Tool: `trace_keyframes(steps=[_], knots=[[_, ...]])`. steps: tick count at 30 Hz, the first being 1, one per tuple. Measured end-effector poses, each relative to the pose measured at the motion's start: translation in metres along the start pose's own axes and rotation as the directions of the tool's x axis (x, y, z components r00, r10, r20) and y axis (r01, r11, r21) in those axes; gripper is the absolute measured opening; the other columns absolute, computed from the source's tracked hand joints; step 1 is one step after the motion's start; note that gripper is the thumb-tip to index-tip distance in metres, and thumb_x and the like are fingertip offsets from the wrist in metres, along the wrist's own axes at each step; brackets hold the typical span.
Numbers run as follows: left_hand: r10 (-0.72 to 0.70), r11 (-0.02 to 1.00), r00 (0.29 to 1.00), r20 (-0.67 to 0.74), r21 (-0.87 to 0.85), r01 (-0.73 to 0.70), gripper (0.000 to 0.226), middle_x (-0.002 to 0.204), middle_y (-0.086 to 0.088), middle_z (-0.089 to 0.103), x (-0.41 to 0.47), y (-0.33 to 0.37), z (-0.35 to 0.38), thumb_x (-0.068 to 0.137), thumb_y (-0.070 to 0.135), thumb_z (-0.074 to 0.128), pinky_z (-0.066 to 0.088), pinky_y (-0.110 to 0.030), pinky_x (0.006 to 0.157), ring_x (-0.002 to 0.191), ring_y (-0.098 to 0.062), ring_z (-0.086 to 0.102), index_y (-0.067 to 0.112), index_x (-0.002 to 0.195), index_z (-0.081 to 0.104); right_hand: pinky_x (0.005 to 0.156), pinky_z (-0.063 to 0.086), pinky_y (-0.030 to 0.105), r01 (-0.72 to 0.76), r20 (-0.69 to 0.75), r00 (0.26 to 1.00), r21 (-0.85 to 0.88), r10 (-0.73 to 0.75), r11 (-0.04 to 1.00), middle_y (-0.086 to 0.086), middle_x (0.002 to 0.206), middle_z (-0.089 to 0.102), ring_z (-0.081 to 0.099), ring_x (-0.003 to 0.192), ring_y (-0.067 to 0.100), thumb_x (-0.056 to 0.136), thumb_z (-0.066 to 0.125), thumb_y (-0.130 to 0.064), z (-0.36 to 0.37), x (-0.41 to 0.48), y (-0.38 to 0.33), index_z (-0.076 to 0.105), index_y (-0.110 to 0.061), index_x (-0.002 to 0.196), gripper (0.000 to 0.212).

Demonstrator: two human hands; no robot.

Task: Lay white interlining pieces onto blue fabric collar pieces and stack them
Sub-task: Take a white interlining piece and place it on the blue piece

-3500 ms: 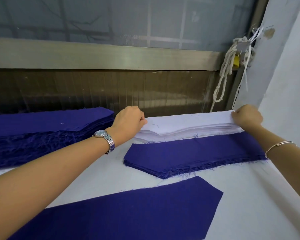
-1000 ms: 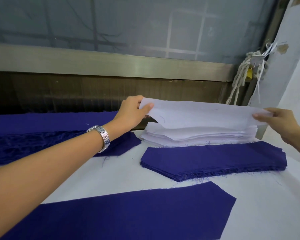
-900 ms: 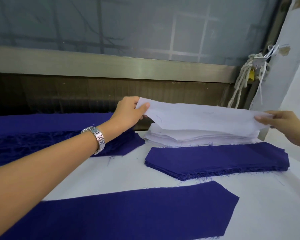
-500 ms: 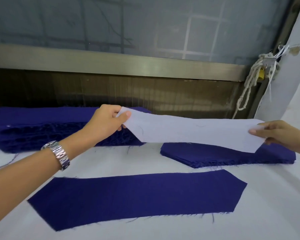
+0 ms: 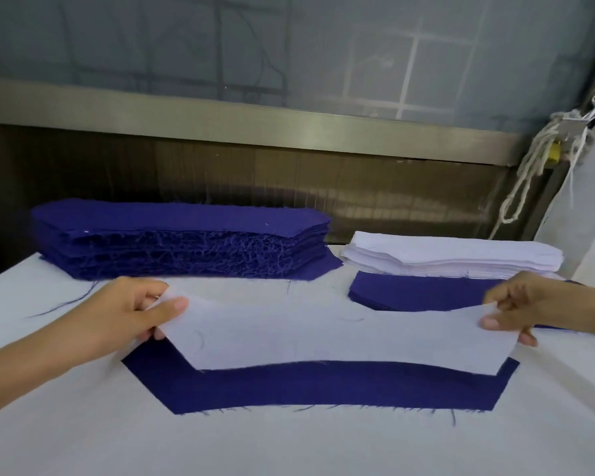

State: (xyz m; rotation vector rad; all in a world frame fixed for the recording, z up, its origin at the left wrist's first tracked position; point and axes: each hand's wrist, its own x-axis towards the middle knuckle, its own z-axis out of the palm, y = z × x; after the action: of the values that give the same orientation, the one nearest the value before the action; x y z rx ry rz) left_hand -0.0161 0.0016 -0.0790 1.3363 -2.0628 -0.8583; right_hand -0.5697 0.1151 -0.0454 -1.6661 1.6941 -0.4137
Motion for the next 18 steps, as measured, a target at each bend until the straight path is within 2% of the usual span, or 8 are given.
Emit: trace_keyframes(steps=[4,7,13,18], knots=[[-0.058,0.998,0.998,-0.002,0.036,0.058,0.042,0.059,-0.006,0.068,-0.013,-0.016,-0.004,0.078,0.050,0.063,0.044,-0.018,0.050,0.047,-0.009,0.056,0.009,0.070,0.065,0.061,0.052,0.024,0.011,0.094,0.996,-0.013,-0.010,1.000,0.015,0.089,0.075,0.061,0.059,0.014,0.082,0.079,-0.053,0.012,-0.001,-0.010,0.076,-0.015,0.103,0.043],[-0.053,0.987,0.999,-0.007,0.153,0.053,0.042,0.060,-0.002,0.071,-0.016,-0.019,-0.001,0.083,0.050,0.062,0.045,-0.015,0.050,0.046,-0.005,0.057,0.010,0.072,0.063,0.061,0.052,0.023,0.012,0.118,0.993,-0.036,-0.008,0.999,0.014,0.088,0.075,0.060,0.058,0.012,0.084,0.077,-0.054,0.020,-0.003,-0.013,0.077,-0.017,0.099,0.040],[-0.059,0.969,0.998,-0.016,0.240,0.061,0.041,0.055,-0.003,0.069,-0.016,-0.019,0.009,0.089,0.043,0.065,0.044,-0.029,0.059,0.045,0.000,0.059,0.007,0.071,0.057,0.061,0.051,0.024,0.007,0.080,0.997,-0.080,0.000,0.997,0.026,0.080,0.070,0.057,0.054,0.013,0.079,0.080,-0.058,0.024,-0.007,-0.008,0.073,-0.005,0.092,0.055],[-0.035,0.945,0.997,-0.069,0.321,0.055,0.039,0.053,0.007,0.069,-0.018,-0.018,0.012,0.089,0.044,0.065,0.048,-0.029,0.061,0.048,-0.003,0.060,0.012,0.069,0.056,0.055,0.050,0.022,-0.036,0.102,0.994,-0.031,0.039,0.999,0.022,0.086,0.074,0.058,0.053,0.014,0.079,0.081,-0.053,0.028,-0.003,-0.003,0.073,-0.014,0.088,0.041]])
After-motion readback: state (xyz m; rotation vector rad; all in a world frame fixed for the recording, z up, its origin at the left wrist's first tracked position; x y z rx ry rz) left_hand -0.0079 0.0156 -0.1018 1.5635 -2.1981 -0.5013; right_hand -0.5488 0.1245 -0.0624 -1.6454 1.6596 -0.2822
